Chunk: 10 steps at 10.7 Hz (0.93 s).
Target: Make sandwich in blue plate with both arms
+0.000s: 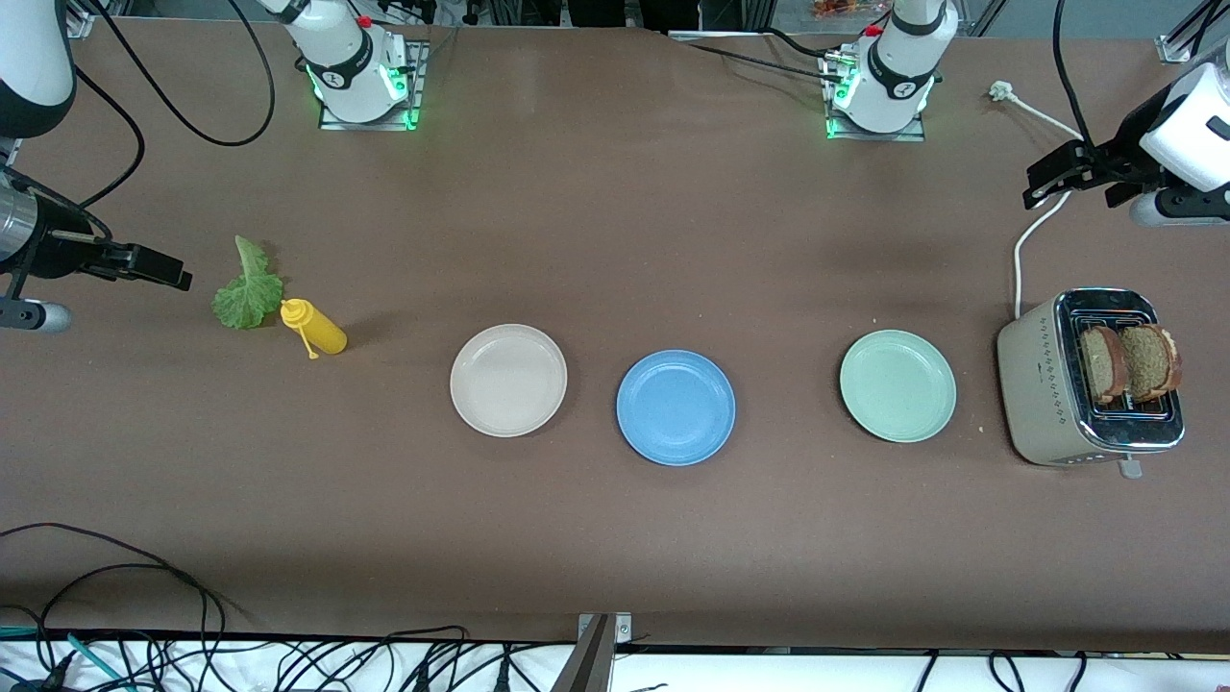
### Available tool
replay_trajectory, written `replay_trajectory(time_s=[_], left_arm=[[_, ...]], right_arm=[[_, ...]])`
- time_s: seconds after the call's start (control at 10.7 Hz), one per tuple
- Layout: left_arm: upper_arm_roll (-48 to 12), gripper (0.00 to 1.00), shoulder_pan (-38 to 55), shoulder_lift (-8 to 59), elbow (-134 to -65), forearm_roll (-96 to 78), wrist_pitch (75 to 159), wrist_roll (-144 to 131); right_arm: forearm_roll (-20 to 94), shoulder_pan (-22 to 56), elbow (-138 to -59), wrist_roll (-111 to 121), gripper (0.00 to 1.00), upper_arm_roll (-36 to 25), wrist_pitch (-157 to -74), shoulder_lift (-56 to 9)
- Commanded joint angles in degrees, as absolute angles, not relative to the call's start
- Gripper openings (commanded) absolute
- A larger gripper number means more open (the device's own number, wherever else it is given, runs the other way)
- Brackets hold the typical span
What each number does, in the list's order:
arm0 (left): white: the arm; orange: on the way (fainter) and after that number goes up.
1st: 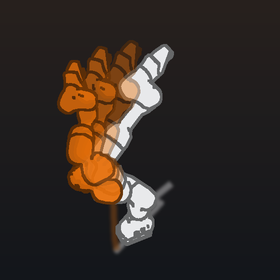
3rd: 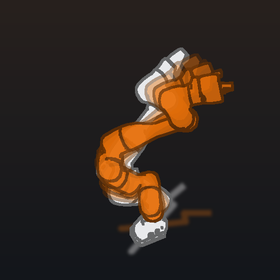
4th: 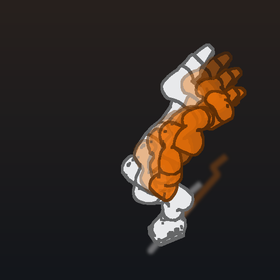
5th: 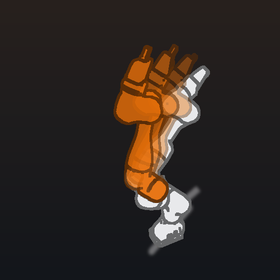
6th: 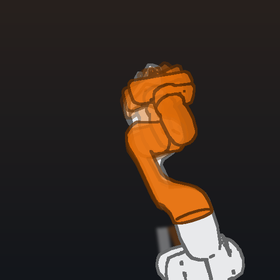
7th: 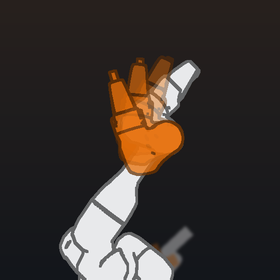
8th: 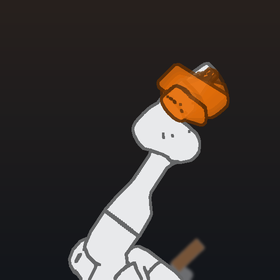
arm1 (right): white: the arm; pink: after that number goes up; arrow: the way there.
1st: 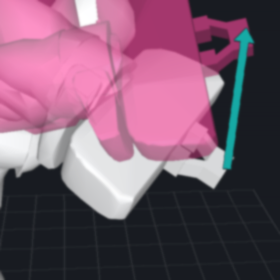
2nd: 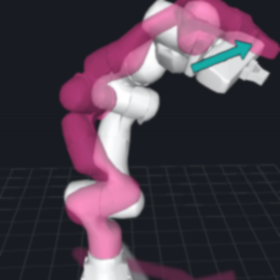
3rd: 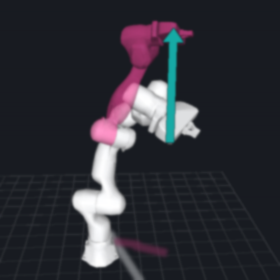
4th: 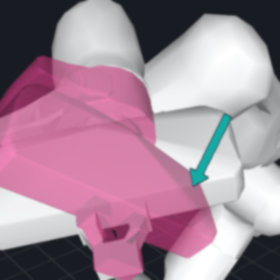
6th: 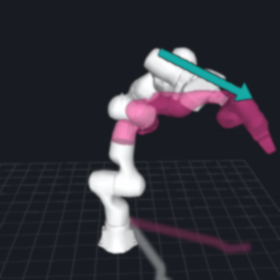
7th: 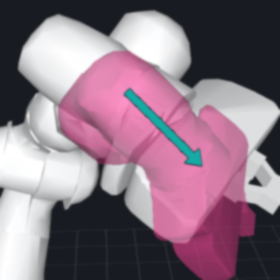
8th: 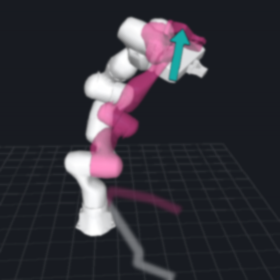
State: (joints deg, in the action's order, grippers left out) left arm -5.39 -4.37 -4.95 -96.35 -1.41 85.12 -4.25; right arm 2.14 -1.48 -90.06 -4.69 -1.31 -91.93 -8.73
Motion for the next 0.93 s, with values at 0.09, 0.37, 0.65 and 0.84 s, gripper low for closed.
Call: replay_trajectory(time_s=[0.09,0.37,0.65,0.84], left_arm=[[-5.45,1.00,-3.87,-4.49,-95.89,2.72,85.08,-3.25],[-5.45,1.00,-3.95,-4.04,-95.89,3.60,86.04,-3.25],[-5.36,1.00,-4.30,-4.04,-95.89,3.52,86.04,-3.16],[-5.36,1.00,-4.31,-4.04,-95.89,3.52,86.04,-3.16]], right_arm=[[3.16,-1.49,-89.82,-5.45,1.00,-1.14,-91.93,-8.61],[3.52,-1.41,-89.91,-5.45,1.00,-1.14,-91.59,-8.61],[3.52,-1.41,-90.09,-4.84,1.00,-1.14,-91.14,-8.61],[3.43,-1.32,-90.09,-4.83,1.00,-1.14,-91.14,-8.61]])
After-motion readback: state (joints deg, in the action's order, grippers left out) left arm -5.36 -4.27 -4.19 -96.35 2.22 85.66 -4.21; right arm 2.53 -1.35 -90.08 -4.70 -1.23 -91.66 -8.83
